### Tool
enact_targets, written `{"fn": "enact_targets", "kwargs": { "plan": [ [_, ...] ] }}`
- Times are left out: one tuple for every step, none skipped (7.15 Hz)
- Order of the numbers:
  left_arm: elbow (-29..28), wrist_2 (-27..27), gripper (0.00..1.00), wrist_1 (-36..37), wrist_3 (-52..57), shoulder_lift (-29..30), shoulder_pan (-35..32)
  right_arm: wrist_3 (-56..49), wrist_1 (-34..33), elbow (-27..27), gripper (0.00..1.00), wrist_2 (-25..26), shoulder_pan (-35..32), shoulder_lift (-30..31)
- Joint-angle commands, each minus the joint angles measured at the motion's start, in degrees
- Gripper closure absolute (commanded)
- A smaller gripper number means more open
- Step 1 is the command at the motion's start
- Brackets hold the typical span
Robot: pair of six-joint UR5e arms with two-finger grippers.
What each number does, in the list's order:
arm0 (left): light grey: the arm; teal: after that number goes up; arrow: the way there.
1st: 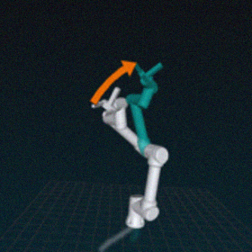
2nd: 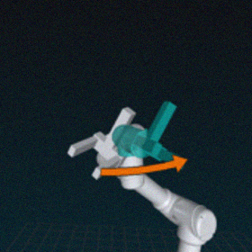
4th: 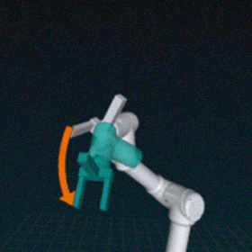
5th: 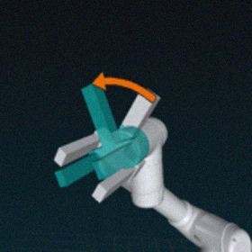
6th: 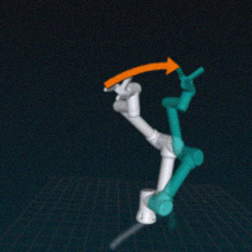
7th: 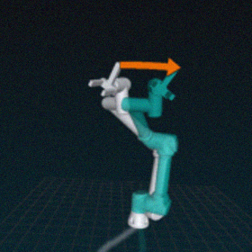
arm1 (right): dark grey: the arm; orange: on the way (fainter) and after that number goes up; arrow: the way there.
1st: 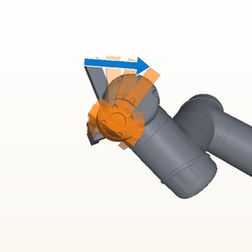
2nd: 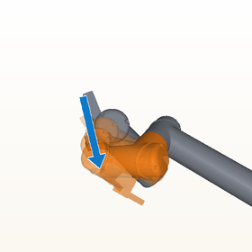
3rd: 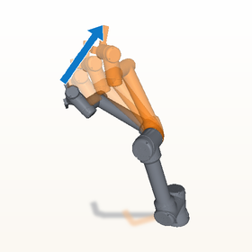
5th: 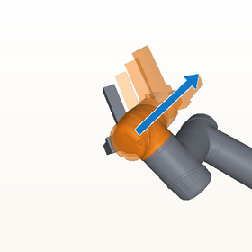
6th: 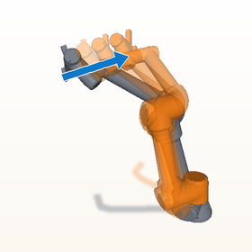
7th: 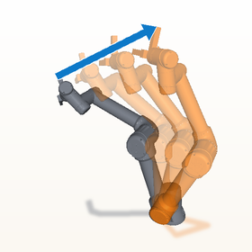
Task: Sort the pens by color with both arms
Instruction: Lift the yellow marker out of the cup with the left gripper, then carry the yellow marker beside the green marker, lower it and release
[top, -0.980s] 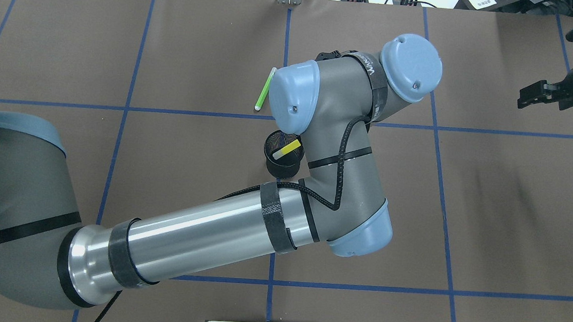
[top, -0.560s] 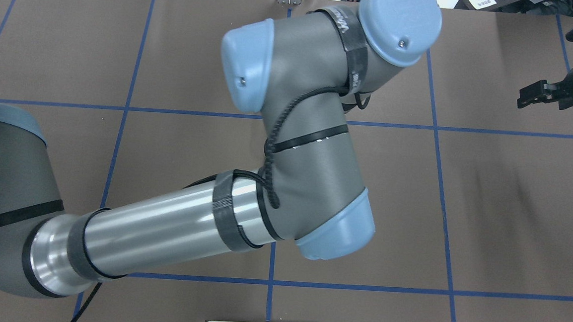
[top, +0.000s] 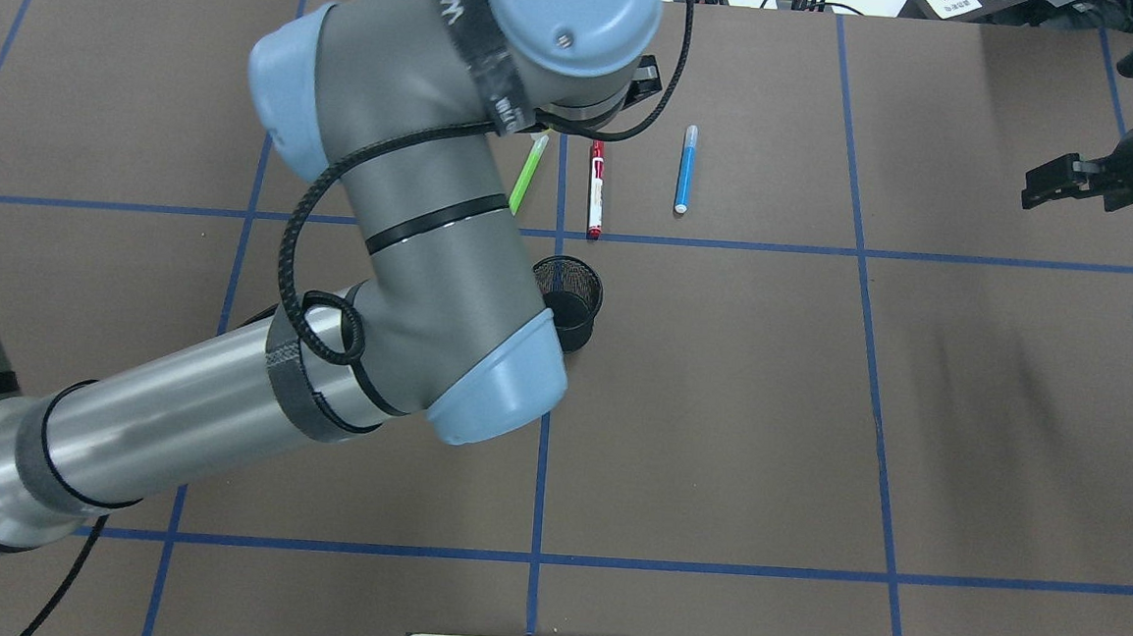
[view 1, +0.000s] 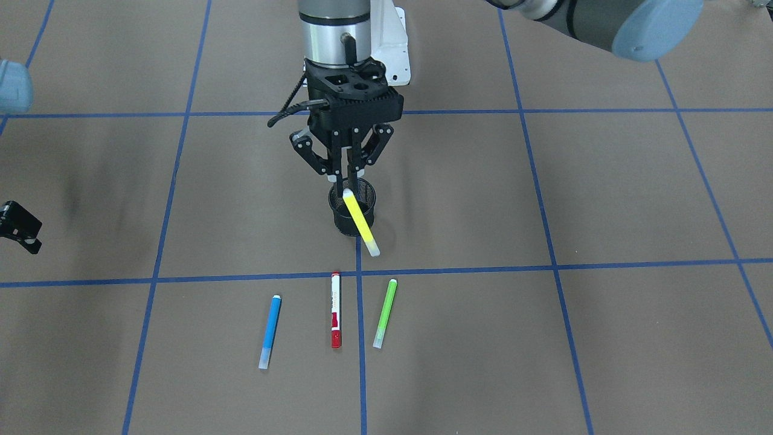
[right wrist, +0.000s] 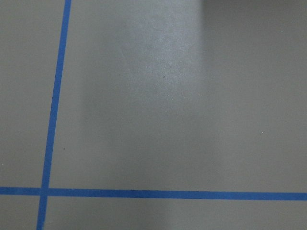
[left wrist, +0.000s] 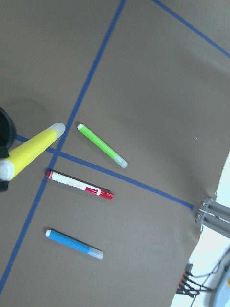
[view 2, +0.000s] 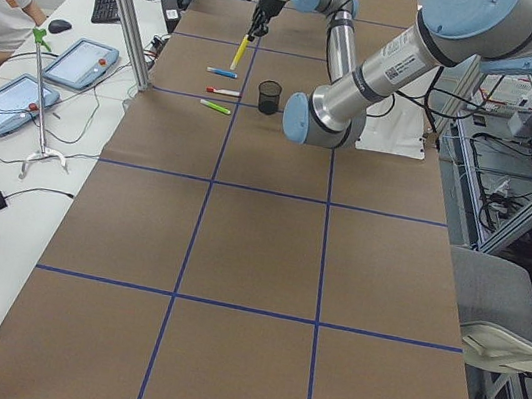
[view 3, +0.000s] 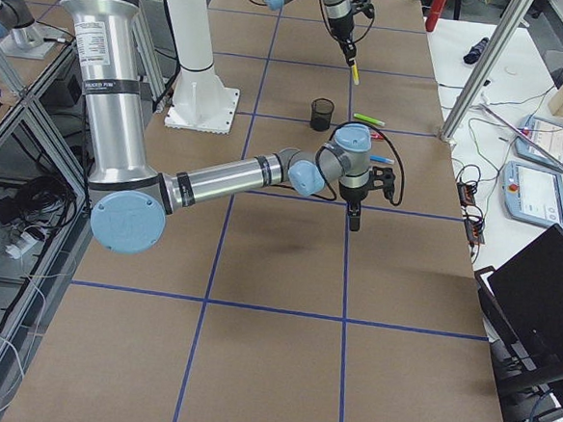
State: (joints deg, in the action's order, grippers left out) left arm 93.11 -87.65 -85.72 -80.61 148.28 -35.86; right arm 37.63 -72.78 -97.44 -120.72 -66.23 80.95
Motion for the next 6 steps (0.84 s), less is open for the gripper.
{"fn": "enact_targets", "kwargs": {
  "plan": [
    [-1.4, 2.8, 1.00, -18.1, 9.1, -8.0, -3.0, 0.0, 0.0, -0.2, 0.02, 0.6, 0.0, -0.3],
    [-7.1, 2.9, 1.00, -26.8, 10.8, -8.8, -3.9, 0.0, 0.0, -0.2, 0.02, 0.8, 0.0, -0.6],
    [-15.5, 5.8, 1.00, -37.2, 12.2, -9.0, -4.6, 0.0, 0.0, -0.5, 0.02, 1.7, 0.1, -0.9],
    [-22.0, 6.8, 1.00, -49.0, 16.9, -9.5, -5.7, 0.0, 0.0, -0.4, 0.02, 1.8, 0.1, -0.9],
    [-24.6, 6.8, 1.00, -52.6, 18.5, -10.9, -6.6, 0.1, 0.0, -0.5, 0.02, 2.0, 0.3, -1.1],
    [-25.4, 6.4, 1.00, -57.9, 21.7, -14.3, -7.2, 0.1, 0.0, -0.5, 0.02, 2.1, 0.3, -1.3]
  ]
}}
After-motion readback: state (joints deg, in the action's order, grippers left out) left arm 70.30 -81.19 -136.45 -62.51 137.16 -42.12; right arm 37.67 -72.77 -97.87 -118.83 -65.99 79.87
